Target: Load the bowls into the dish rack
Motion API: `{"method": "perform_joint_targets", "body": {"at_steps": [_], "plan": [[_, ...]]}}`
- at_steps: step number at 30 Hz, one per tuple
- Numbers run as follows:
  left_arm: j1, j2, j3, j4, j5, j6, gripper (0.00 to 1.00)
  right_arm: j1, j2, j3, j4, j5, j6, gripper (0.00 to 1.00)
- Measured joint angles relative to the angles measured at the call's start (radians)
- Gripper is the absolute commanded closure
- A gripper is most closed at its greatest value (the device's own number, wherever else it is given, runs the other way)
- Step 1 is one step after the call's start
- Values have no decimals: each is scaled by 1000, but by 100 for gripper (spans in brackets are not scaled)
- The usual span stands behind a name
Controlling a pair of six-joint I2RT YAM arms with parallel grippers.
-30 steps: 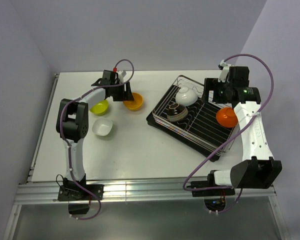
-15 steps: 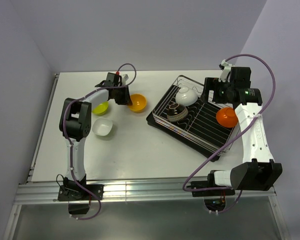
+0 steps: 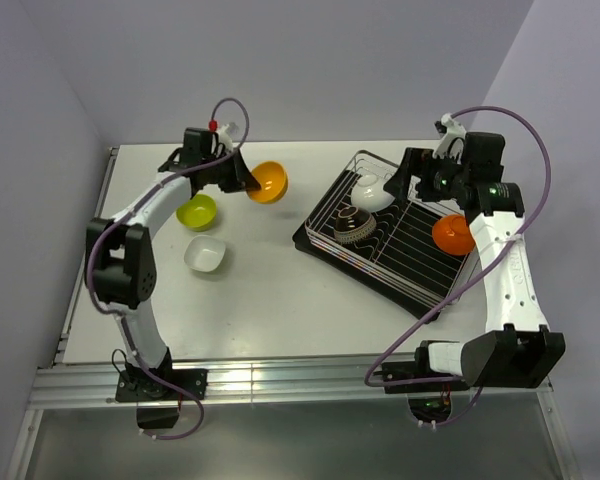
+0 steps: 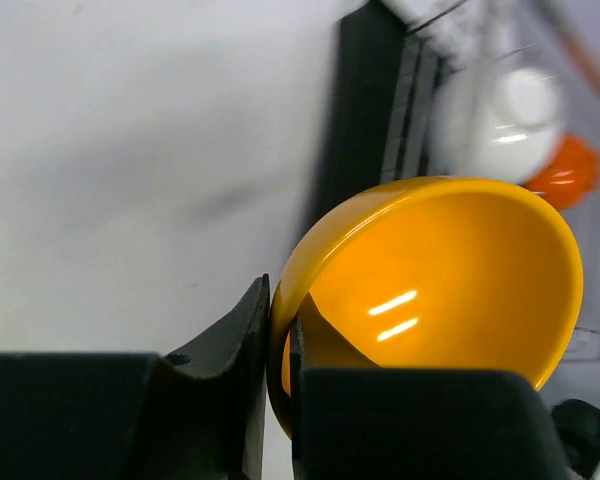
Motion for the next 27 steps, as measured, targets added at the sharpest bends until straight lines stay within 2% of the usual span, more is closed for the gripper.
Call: {"method": "perform_joint_targets", "body": {"at_steps": [5, 9, 17, 27], "plan": [[8, -171, -39, 126, 90, -121, 100, 14, -40, -9, 133, -95, 112, 0], [0, -237, -40, 221, 139, -219, 100, 45, -41, -10, 240, -149, 225, 0], [-43, -249, -53, 360, 174, -371, 100, 171, -36, -20, 471, -235, 471, 0], [-153, -249, -66, 400, 173, -426, 100, 344, 18, -16, 516, -181, 525, 0]]}}
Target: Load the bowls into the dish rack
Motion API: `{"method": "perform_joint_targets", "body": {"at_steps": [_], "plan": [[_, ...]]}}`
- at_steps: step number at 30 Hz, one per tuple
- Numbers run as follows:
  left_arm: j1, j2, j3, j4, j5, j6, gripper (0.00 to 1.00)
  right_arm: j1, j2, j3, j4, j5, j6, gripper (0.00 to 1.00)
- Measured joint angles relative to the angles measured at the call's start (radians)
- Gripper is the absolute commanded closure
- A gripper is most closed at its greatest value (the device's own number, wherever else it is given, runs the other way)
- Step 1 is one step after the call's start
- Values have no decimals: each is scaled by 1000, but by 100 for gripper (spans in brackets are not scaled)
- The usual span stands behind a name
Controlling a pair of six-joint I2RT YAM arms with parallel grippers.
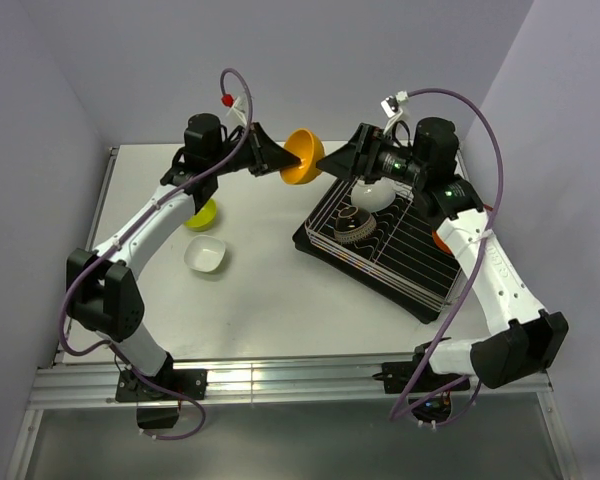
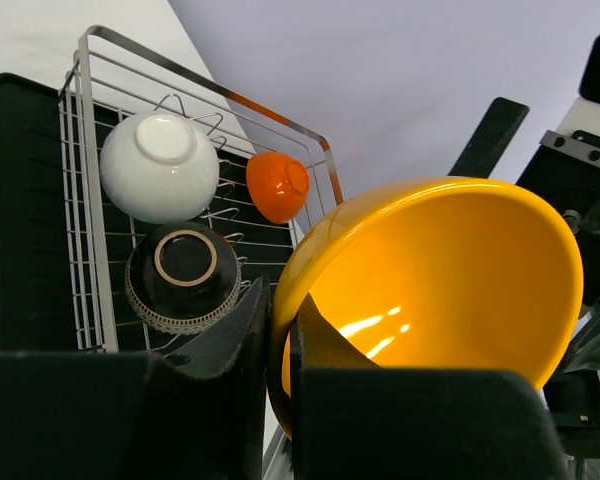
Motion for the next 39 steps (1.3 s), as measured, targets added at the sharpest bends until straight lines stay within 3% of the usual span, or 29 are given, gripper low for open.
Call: {"method": "perform_joint_targets", "body": {"at_steps": [14, 19, 20, 22, 23, 24, 27, 30, 33, 39], "plan": [[-36, 39, 3, 20, -3, -15, 100, 76, 73, 15, -4, 51, 11, 4], [-39, 39, 3, 27, -10, -13, 100, 74, 74, 15, -8, 63, 30, 41], [-38, 39, 3, 31, -13, -12, 100, 74, 74, 15, -8, 71, 37, 56], [-37, 39, 3, 31, -19, -10, 100, 74, 76, 14, -8, 74, 43, 74], [-37, 39, 3, 31, -19, -10, 100, 74, 76, 14, -8, 74, 44, 90], [-37, 39, 3, 31, -20, -9, 100, 73, 76, 14, -8, 73, 44, 98], [-37, 39, 3, 30, -20, -8, 89, 73, 76, 13, -7, 72, 46, 100], [-37, 39, 3, 27, -18, -3, 65, 68, 74, 11, -7, 62, 45, 100], [-38, 39, 6, 14, -18, 6, 49, 55, 69, 8, -12, 50, 31, 100], [-37, 39, 28, -34, -19, 37, 36, -2, 12, -1, -67, 58, -56, 100]]}}
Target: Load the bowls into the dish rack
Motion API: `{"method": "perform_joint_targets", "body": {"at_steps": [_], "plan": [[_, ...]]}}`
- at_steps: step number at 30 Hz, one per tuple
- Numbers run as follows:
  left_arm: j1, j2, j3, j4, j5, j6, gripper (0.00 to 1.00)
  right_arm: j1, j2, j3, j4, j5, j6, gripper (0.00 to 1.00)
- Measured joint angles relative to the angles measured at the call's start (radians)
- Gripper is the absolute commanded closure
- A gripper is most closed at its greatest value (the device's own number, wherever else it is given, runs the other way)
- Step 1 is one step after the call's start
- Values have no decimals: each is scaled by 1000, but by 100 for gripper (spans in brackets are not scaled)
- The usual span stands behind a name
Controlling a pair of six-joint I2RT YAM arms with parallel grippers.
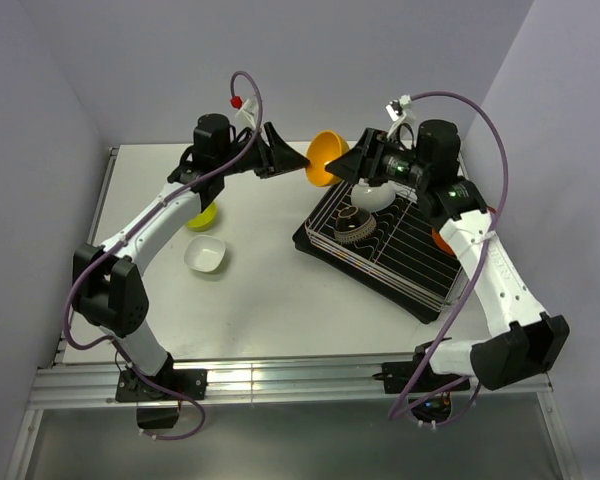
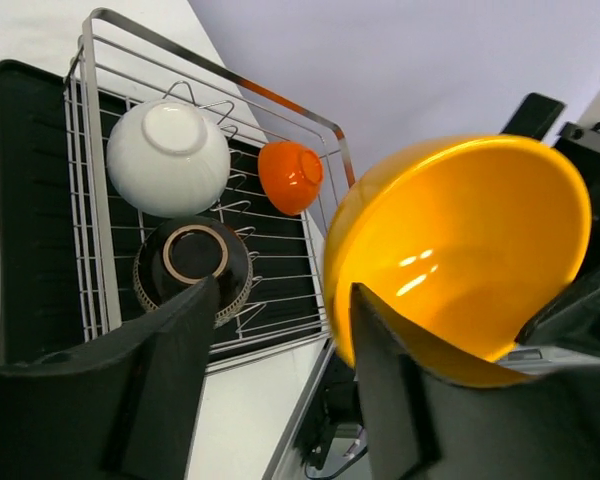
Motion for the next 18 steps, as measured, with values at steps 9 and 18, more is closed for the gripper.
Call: {"method": "perform_joint_targets", "body": {"at_steps": [9, 18], "plan": [[11, -4, 24, -90, -2, 83, 28, -105, -128, 0, -178, 39, -296, 100], [27, -40, 26, -167, -16, 145, 5, -185, -206, 11, -456, 209, -798, 100]]}}
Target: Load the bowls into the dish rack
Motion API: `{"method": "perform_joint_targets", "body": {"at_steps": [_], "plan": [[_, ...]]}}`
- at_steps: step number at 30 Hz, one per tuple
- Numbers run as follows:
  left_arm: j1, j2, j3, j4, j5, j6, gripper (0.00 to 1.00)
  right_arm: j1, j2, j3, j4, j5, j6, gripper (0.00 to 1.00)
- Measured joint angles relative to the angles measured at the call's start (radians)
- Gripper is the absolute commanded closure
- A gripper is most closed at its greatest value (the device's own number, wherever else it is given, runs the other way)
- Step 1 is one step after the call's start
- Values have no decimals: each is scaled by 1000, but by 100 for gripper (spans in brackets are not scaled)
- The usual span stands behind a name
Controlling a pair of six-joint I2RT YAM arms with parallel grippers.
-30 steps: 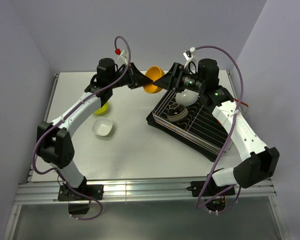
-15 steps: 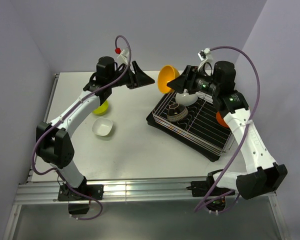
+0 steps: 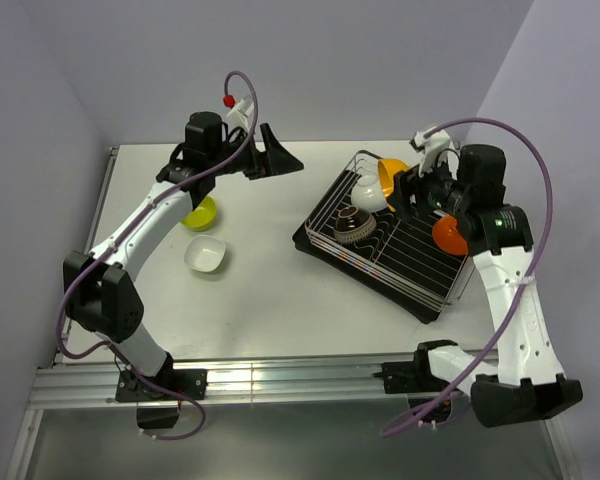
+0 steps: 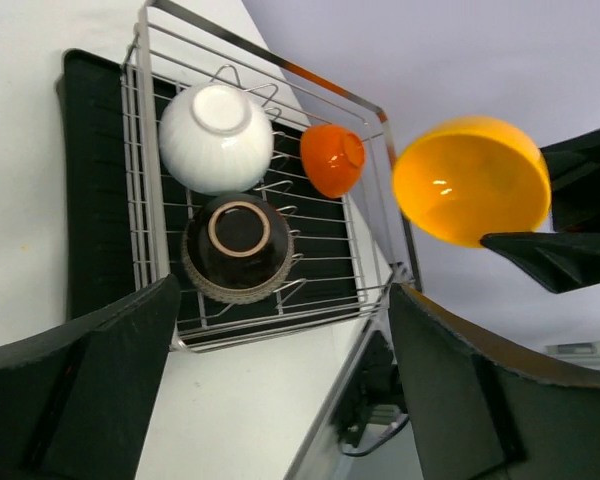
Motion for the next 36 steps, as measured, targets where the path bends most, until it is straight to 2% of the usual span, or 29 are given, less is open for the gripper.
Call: {"method": "perform_joint_targets", "body": {"at_steps": [3, 6, 12, 23, 36], "plan": [[5, -12, 0, -17, -11, 10, 0, -5, -50, -24, -47, 75, -139, 100], [11, -21, 0, -19, -14, 13, 0, -9, -91, -77, -91, 143, -253, 100], [26, -34, 0, -28, -14, 13, 0, -11, -32, -149, -175, 267, -383, 100], [58, -39, -1, -32, -13, 12, 1, -13, 101, -206, -175, 399, -437, 100], [75, -39, -1, -32, -10, 5, 0, -4, 140, -308, -63, 529, -482, 100]]}}
